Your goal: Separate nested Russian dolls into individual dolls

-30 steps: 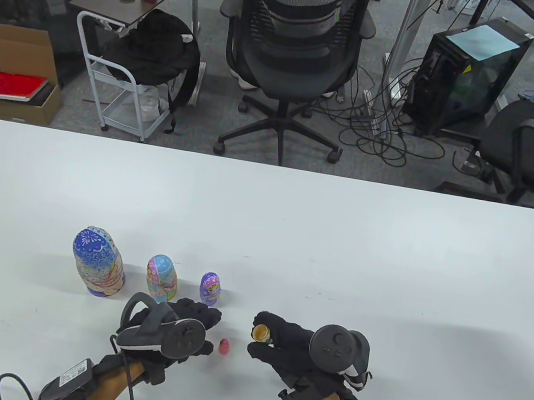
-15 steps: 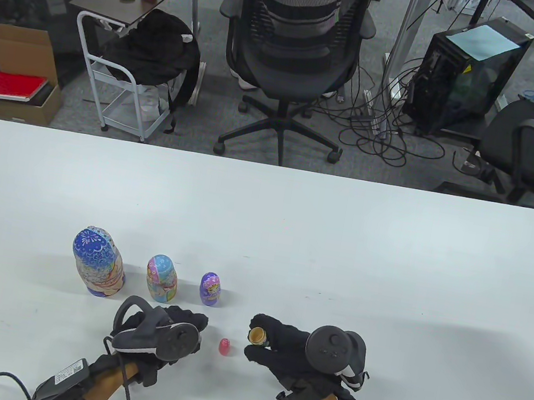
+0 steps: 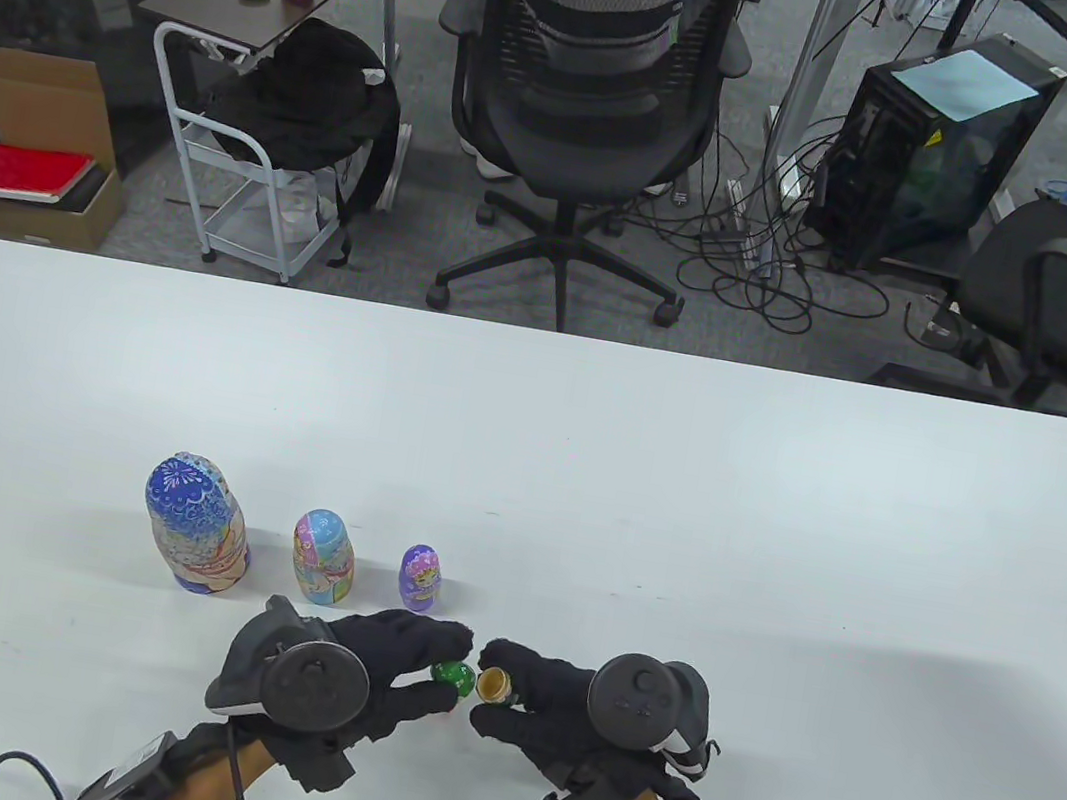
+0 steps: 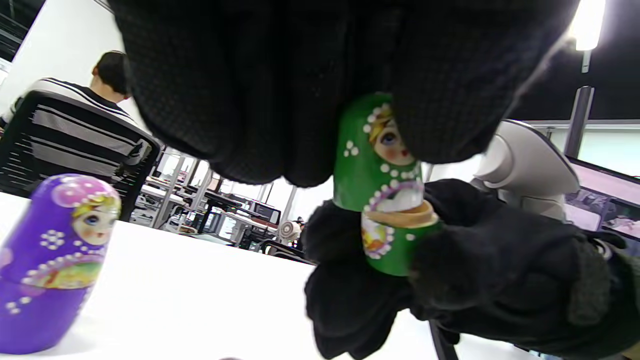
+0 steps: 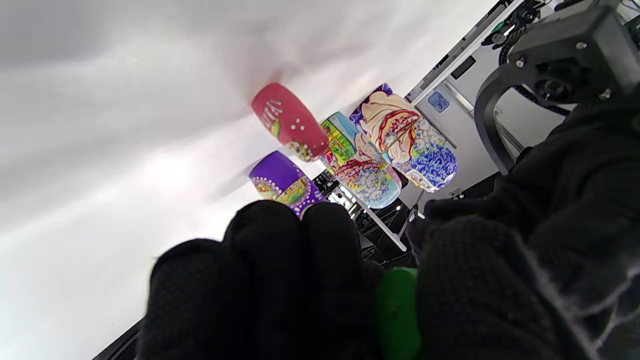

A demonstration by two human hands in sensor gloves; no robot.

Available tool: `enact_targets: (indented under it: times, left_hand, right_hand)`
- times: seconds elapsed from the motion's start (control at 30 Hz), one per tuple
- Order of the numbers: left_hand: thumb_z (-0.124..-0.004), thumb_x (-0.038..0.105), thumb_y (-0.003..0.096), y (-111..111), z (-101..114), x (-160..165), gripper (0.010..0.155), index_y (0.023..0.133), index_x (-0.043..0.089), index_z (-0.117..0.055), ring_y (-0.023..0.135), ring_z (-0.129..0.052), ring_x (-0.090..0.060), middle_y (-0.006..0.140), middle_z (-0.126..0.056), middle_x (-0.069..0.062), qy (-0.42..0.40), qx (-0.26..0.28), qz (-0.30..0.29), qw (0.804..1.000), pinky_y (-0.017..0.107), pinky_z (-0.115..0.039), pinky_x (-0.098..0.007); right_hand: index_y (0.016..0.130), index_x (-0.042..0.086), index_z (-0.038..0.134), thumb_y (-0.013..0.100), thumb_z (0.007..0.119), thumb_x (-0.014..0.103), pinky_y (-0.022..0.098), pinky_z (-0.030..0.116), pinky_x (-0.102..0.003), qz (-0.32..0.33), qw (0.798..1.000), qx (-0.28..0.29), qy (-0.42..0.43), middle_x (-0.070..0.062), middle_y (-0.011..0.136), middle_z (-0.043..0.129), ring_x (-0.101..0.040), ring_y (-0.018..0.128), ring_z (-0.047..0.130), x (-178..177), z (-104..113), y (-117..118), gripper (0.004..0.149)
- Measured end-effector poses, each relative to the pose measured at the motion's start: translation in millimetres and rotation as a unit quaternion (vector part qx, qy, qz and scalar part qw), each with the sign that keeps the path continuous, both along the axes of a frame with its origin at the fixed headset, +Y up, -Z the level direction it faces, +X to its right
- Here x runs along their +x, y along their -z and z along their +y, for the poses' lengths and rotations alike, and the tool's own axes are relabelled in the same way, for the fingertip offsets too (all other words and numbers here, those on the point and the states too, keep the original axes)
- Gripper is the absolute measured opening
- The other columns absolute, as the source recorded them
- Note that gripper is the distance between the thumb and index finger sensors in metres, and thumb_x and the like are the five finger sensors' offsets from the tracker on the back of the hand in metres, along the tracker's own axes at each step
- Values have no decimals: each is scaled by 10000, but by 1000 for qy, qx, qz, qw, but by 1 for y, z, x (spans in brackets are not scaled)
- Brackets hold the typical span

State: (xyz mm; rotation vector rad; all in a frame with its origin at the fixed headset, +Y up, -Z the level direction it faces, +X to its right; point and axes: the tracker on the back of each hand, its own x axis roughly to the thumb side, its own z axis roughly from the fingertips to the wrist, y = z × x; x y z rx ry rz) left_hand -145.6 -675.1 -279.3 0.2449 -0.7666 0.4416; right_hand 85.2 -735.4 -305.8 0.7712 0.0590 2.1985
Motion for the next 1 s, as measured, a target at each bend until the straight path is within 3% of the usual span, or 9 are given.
enact_targets:
  times: [1.0]
  left_hand:
    - [-861,457,495,-5,-6,8,554,962,173,-765,727,-1019,-283,858,-961,-73,9,6,-19,1000,538,-905,-388]
  right_hand:
    - [975,-5,693,387,930,400,490,850,-470,24,1000,-18,3,-191,772,990,-366,667,990,-9,-5,-3,752]
